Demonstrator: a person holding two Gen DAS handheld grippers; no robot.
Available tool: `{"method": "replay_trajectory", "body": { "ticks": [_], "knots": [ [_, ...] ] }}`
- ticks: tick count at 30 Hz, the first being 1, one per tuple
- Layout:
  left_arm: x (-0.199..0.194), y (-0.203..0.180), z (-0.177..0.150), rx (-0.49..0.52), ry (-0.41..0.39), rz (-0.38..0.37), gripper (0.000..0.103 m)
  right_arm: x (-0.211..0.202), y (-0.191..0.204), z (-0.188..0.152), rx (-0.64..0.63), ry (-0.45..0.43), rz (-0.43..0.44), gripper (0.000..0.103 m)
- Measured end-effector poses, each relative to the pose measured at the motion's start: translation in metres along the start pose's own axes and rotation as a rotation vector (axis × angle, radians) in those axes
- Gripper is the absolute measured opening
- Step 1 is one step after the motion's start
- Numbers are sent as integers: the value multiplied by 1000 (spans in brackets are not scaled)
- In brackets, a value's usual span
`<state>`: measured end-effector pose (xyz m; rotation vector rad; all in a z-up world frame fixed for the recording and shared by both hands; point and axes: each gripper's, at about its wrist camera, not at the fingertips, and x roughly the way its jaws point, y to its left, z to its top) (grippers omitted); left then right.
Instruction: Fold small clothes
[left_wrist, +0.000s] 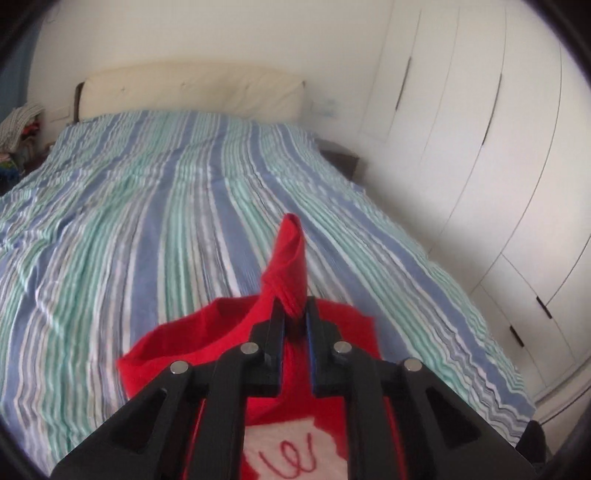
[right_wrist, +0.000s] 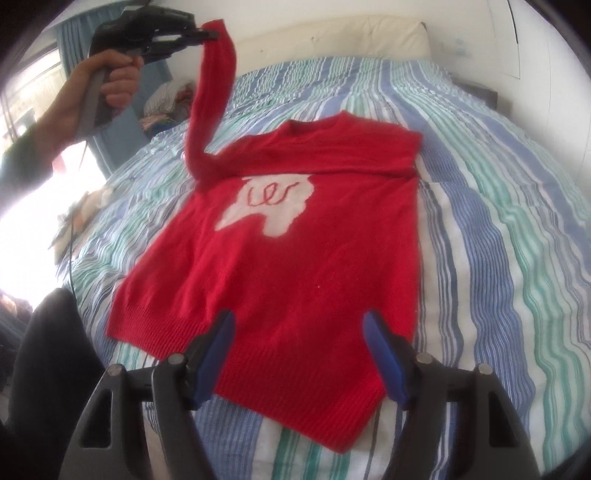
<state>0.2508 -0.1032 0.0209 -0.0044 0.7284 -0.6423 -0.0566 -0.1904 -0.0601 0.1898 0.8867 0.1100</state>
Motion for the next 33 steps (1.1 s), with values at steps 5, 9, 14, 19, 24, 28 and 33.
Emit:
{"method": "replay_trajectory", "body": {
  "ticks": [5,9,14,19,24,28,33],
  "knots": [
    [44,-9,-51,-77,141,-25,77,-3,-15,0,43,-15,-8,71],
    [41,48,-74,-184,183,53,77,-5,-27,-2,82,-24,-13,71],
    [46,137,-90,-311,302,169,73,6,-35,-1,128,1,10,71],
    [70,159,-101,-323,412,69,66,13,-24,-2,77,14,0,71],
    [96,151,-113,-230,465,246,3,20,-14,-5,28,40,-14,71],
    [79,185,-122,-341,402,364,3,19,-13,-7,10,39,-25,71],
    [78,188,-126,-286,435,404,23,26,-14,-9,19,69,-15,71]
  ]
}}
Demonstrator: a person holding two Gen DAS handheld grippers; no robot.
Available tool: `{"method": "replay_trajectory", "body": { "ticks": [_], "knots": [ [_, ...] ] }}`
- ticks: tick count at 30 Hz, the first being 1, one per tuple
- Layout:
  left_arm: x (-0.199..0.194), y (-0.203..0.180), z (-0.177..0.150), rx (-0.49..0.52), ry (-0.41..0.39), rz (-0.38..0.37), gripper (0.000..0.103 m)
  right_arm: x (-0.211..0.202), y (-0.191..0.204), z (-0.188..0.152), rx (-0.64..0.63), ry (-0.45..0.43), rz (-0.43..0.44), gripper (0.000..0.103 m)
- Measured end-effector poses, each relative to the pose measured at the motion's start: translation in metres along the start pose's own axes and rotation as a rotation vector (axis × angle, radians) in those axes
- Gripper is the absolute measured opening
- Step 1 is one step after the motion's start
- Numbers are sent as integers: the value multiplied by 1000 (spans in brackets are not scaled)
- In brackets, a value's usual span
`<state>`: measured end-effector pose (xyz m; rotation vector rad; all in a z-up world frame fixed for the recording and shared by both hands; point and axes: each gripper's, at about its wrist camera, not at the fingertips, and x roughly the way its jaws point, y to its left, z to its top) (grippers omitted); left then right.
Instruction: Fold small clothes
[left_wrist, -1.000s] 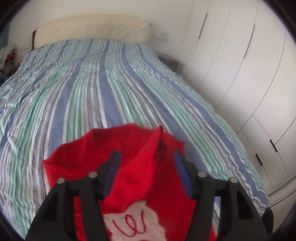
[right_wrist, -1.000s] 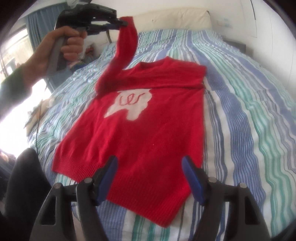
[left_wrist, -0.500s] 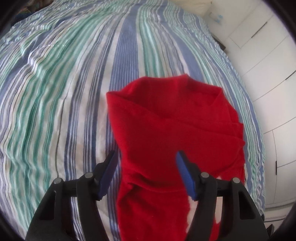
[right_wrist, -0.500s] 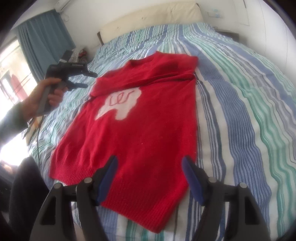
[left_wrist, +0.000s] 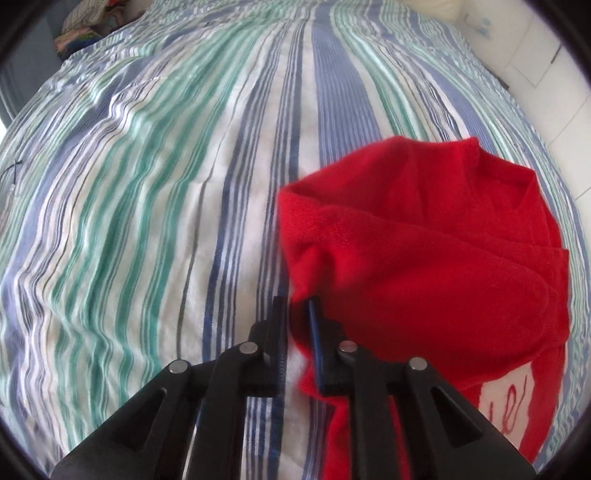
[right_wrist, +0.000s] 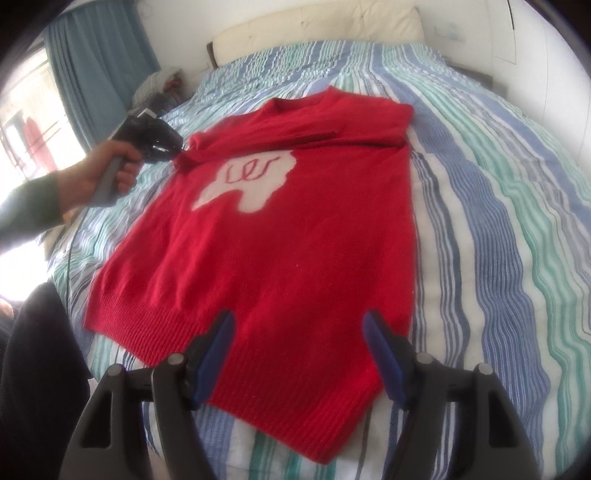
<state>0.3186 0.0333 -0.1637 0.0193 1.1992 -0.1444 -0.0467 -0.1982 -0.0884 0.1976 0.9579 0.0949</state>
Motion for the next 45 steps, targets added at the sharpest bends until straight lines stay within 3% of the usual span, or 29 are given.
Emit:
{"method": "replay_trajectory", "body": {
  "ticks": [1,3,6,9,13,16,17,19,20,21,23,25,30,33,35,36,38,40,45],
  "knots": [
    [-7,1,-2,-3,-15,28,43,0,0,1,3,5,3,71],
    [-30,4,-7,-13,-93,58,61,-3,-4,10,16,8,16,71],
    [-59,-1,-11,26,-206,58,60,-7,-15,49,-13,4,-1,71],
    [-65,-18,-15,91,-235,-41,58,5,-24,118,-67,9,-27,71],
    [-35,-40,-29,191,-162,-55,57,42,-17,208,-133,-36,24,70],
    [-5,-39,-47,207,-75,-12,58,92,-11,238,-125,5,139,69],
    [-2,-35,-53,202,-84,-21,60,113,-10,238,-112,46,157,68],
    [-6,-28,-57,183,-106,-22,71,158,-11,226,-80,189,185,64],
    [-9,-25,-57,177,-101,-21,72,177,-14,215,-68,270,167,61],
    [-13,-22,-58,176,-98,-17,72,184,-14,206,-83,286,140,56],
    [-25,-20,-64,184,-102,-1,72,168,-8,200,-138,230,119,55],
    [-44,-19,-78,199,-115,-2,71,148,-7,196,-140,227,97,56],
    [-89,-38,-155,289,-100,-74,82,77,-3,153,-175,192,114,62],
    [-89,-56,-211,334,10,-85,84,50,-3,102,-170,228,103,63],
    [-80,-65,-245,360,102,-20,84,46,-6,62,-162,294,68,63],
    [-83,-66,-257,364,78,18,84,47,-7,41,-163,348,28,63],
    [-92,-66,-269,343,42,52,85,39,-8,10,-161,359,-30,64],
    [-96,-64,-270,302,47,60,85,31,-7,-7,-158,353,-87,76],
    [-120,-56,-273,242,43,42,85,17,-14,-18,-79,335,-94,77]
  ]
}}
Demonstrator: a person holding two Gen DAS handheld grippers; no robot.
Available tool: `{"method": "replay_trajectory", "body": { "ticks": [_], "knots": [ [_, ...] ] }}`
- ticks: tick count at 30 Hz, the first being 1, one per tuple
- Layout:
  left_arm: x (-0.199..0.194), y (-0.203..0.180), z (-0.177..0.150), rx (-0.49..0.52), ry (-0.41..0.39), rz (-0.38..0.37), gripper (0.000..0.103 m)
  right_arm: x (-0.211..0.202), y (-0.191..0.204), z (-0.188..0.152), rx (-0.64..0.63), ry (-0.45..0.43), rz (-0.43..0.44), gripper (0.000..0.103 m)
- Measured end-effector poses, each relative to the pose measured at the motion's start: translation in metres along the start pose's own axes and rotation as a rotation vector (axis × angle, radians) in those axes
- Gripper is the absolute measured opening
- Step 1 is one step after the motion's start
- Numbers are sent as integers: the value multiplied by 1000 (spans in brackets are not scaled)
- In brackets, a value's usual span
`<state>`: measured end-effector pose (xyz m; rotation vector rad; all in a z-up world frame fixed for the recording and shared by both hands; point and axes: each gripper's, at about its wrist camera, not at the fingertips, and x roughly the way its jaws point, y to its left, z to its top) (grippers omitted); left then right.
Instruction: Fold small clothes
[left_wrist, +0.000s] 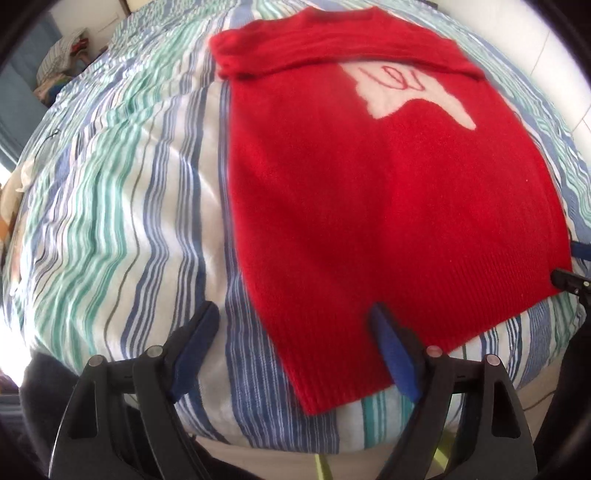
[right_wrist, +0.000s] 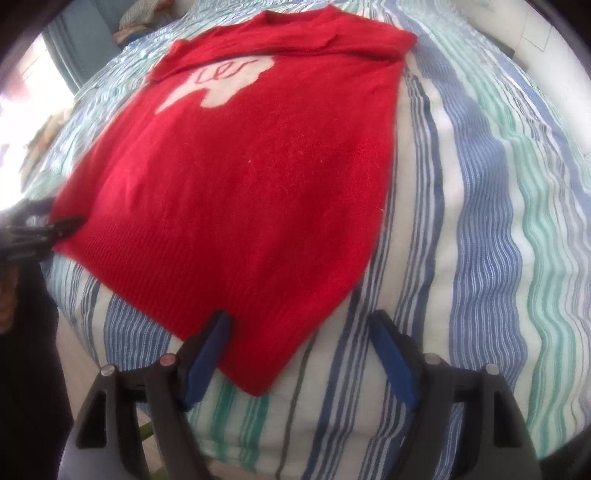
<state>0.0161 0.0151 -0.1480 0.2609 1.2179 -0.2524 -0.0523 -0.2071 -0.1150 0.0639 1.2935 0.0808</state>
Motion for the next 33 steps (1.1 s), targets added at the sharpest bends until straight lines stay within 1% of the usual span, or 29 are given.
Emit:
{"method": "replay_trajectory", "body": {
  "ticks": [2,4,6,7,9,11,12,14,15,16,17,18,19,20,22,25,28,30,33],
  "knots": [
    [-17,15,-7,-72,-36,-46,85,-12,-7,-4,35,-6,22,77],
    [-30,31,-15,-161,-73,-99,87,-33,-14,-10,73,-60,58,77],
    [-33,44,-18,-238,-90,-153,91,-51,-22,-14,112,-114,96,77],
    [-29,46,-17,-255,-79,-176,91,-58,-26,-16,132,-129,118,77],
    [-14,39,-16,-232,-31,-188,89,-63,-35,-19,172,-143,174,78],
    [-1,28,-15,-184,15,-153,81,-52,-35,-17,217,-119,210,78],
    [3,24,-15,-165,22,-135,78,-45,-35,-16,238,-99,225,78],
    [6,22,-17,-161,19,-117,77,-31,-31,-14,255,-68,264,78],
    [7,23,-18,-173,25,-121,70,-23,-28,-13,261,-55,302,78],
    [9,23,-18,-186,34,-126,55,-20,-28,-15,269,-57,331,76],
    [9,24,-19,-193,43,-140,45,-15,-27,-14,282,-64,344,71],
    [9,25,-19,-198,53,-163,21,-10,-26,-13,290,-58,350,50],
    [10,26,-20,-211,67,-194,5,-7,-28,-13,302,-53,341,11],
    [9,30,-20,-233,67,-213,4,-5,-30,-14,320,-48,322,5],
    [4,38,-23,-273,51,-252,3,-8,-35,-16,346,-64,326,4],
    [-8,52,-26,-320,18,-319,2,-30,-31,-18,295,-115,272,3],
    [-17,63,-20,-379,-15,-402,2,-53,-33,-19,291,-168,289,3],
    [-24,72,-6,-408,-62,-439,2,-64,-38,-12,300,-203,310,3],
    [-28,84,36,-444,-125,-470,2,-68,-49,15,331,-248,345,4]
  ]
}}
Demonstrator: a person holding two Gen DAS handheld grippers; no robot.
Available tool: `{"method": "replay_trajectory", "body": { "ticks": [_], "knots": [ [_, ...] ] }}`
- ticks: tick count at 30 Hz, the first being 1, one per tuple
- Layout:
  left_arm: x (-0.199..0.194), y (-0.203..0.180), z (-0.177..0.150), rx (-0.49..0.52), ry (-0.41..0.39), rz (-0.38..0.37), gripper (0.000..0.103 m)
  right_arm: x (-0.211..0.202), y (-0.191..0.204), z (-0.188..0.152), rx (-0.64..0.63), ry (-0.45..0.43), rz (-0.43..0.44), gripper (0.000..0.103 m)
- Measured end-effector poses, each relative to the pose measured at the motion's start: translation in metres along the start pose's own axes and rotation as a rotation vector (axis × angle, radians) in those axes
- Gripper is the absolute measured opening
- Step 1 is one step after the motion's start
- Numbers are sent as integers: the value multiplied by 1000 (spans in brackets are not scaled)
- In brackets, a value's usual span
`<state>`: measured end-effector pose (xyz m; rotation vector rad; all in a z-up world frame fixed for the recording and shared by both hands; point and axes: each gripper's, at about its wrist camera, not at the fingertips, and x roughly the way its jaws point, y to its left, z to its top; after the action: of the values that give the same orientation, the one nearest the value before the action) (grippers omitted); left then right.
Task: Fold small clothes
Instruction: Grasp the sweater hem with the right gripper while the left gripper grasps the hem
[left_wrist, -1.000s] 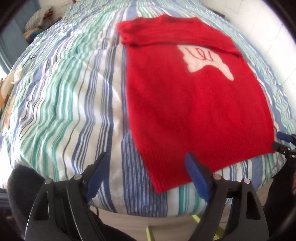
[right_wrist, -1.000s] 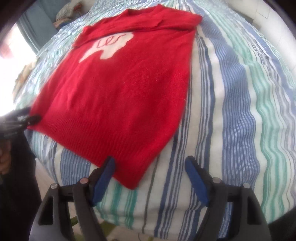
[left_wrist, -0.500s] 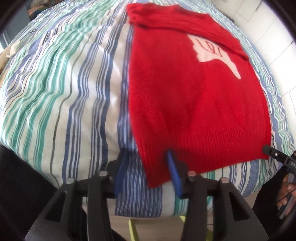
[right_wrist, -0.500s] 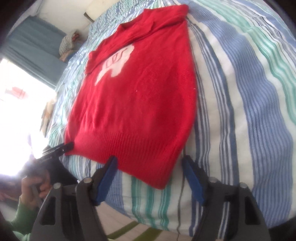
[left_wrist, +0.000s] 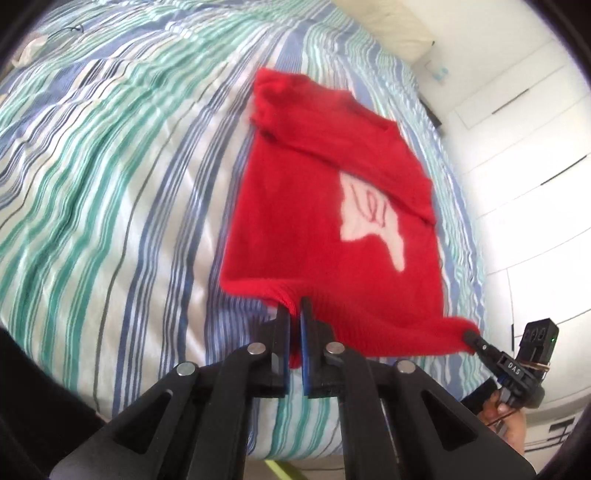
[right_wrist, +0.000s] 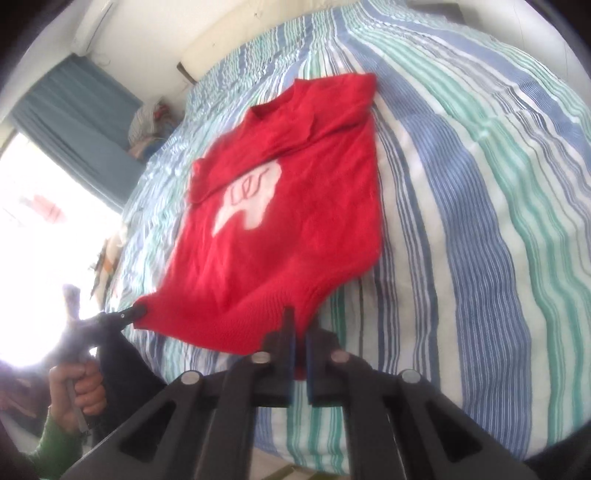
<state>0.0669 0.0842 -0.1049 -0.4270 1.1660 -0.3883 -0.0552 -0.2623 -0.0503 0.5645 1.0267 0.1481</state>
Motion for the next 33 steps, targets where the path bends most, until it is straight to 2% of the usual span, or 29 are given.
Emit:
{"method": "replay_trajectory", "body": {
  "ticks": [5,8,12,16,21,24,26,27,28,30,32,33],
  "knots": [
    [26,-19,92,32,-63,19,2,20,5,79,-3,-100,16,4],
    [52,-31,150,47,-70,48,2,40,10,138,-12,-139,13,4],
    [91,-37,210,56,-62,89,2,73,4,212,-7,-151,-8,4],
    [133,-38,251,66,-38,142,2,116,-9,267,15,-119,-28,4],
    [179,-32,286,80,3,191,4,164,-29,305,44,-79,-41,4],
    [196,-25,306,35,7,208,15,189,-43,323,85,-82,-15,5],
    [194,-21,319,-17,-34,202,47,198,-48,333,96,-111,-2,8],
    [189,-21,324,-22,-73,212,69,200,-48,337,95,-121,-3,8],
    [183,-22,327,-18,-111,221,78,202,-46,339,90,-124,-6,8],
    [175,-24,332,2,-139,222,78,204,-38,346,60,-131,-16,11],
    [165,-26,330,24,-159,238,78,202,-31,349,26,-135,-34,25],
    [158,-28,325,39,-178,249,78,200,-30,350,18,-142,-54,50]
  ]
}}
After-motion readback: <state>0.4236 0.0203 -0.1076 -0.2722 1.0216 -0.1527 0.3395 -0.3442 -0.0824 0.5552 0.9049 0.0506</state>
